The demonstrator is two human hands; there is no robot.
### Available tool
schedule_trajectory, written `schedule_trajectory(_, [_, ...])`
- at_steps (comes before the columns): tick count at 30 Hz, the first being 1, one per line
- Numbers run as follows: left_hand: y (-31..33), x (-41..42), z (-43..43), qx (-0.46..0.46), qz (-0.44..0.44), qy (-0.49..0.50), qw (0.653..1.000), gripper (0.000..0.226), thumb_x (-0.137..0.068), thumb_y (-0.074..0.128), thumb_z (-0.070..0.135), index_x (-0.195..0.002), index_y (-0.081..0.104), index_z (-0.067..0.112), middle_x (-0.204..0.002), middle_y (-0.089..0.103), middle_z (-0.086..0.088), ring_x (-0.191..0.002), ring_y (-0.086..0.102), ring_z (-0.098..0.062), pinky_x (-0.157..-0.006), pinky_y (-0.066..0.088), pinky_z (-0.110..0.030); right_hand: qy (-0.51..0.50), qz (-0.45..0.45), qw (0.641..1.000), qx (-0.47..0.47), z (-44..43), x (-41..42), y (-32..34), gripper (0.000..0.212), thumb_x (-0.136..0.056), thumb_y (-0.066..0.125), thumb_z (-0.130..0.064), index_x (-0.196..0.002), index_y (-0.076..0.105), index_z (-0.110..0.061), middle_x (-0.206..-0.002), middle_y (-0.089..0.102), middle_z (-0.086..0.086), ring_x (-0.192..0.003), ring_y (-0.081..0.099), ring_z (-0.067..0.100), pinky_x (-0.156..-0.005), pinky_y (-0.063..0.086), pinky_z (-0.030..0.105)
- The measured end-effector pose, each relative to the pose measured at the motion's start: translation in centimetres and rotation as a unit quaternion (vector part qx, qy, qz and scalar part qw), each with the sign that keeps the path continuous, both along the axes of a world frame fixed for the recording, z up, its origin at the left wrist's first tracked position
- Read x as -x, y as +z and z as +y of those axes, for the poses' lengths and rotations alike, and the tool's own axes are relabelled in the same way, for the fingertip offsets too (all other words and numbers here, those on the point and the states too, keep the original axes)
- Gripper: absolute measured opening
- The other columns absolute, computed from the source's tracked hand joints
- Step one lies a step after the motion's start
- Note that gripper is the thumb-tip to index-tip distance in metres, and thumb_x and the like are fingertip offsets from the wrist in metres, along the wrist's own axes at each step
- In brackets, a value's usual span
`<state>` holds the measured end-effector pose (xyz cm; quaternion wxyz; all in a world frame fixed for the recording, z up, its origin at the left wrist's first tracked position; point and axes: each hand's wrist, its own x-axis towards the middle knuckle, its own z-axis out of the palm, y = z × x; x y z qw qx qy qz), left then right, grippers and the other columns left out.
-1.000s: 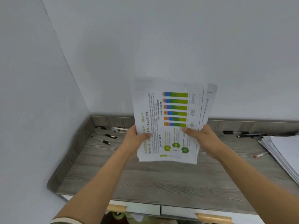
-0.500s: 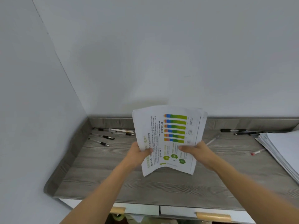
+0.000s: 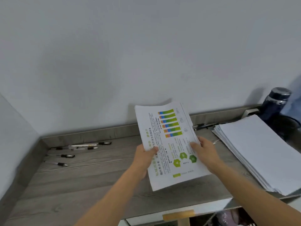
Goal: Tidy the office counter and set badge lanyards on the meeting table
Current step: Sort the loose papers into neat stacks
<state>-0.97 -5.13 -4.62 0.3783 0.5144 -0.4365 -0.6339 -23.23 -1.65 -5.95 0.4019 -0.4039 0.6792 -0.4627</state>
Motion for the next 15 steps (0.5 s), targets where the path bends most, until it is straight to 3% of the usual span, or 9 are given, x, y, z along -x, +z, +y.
schedule_trajectory(2, [-0.3, 4.3, 0.4, -0.003, -0.002, -0.006, 1.000, 0.018, -0.094, 0.059, 0.007, -0.107, 0.065, 0.019, -0.105, 0.072, -0.001, -0.094, 0.070, -0.020, -0.077, 0.059, -0.038, -0.012, 0.051, 0.999, 0.003, 1.0, 4.3, 0.3, 0.012, -0.100, 0.051, -0.015, -0.101, 0.061, -0.020, -0.092, 0.071, -0.001, -0.078, 0.070, 0.014, -0.056, 0.054, 0.024])
schedule_trajectory(4, [-0.5, 9.2, 0.9, -0.012, 0.005, -0.014, 1.000, 0.017, -0.096, 0.057, 0.011, -0.110, 0.063, 0.016, -0.108, 0.071, -0.001, -0.097, 0.070, -0.019, -0.080, 0.058, -0.036, -0.027, 0.100, 0.995, -0.001, 2.1, 9.6, 0.5, 0.013, -0.099, 0.051, -0.015, -0.106, 0.062, -0.019, -0.094, 0.071, 0.000, -0.081, 0.071, 0.017, -0.064, 0.058, 0.031])
schedule_trajectory(8, [-1.5, 17.0, 1.8, -0.035, -0.013, -0.038, 0.999, 0.017, -0.099, 0.051, 0.014, -0.112, 0.061, 0.011, -0.109, 0.071, -0.006, -0.099, 0.068, -0.023, -0.086, 0.056, -0.042, -0.055, 0.168, 0.984, -0.037, 3.8, 19.0, 0.7, 0.014, -0.097, 0.053, -0.015, -0.104, 0.064, -0.019, -0.096, 0.070, 0.001, -0.084, 0.067, 0.017, -0.075, 0.053, 0.033])
schedule_trajectory(11, [-2.9, 23.1, 3.0, -0.045, -0.028, -0.079, 0.995, 0.020, -0.096, 0.050, 0.005, -0.110, 0.062, 0.013, -0.111, 0.070, -0.006, -0.102, 0.067, -0.024, -0.094, 0.052, -0.048, -0.060, 0.208, 0.973, -0.075, 5.1, 25.7, 0.4, 0.015, -0.094, 0.054, -0.014, -0.101, 0.065, -0.019, -0.095, 0.070, 0.003, -0.081, 0.066, 0.019, -0.069, 0.050, 0.031])
schedule_trajectory(15, [-4.9, 30.5, 4.3, -0.048, -0.023, -0.117, 0.992, 0.030, -0.093, 0.053, -0.001, -0.119, 0.058, 0.012, -0.109, 0.070, -0.007, -0.100, 0.068, -0.024, -0.086, 0.056, -0.049, -0.070, 0.246, 0.960, -0.114, 6.5, 33.1, -0.2, 0.016, -0.091, 0.055, -0.017, -0.103, 0.066, -0.018, -0.094, 0.071, 0.002, -0.078, 0.066, 0.018, -0.063, 0.048, 0.030])
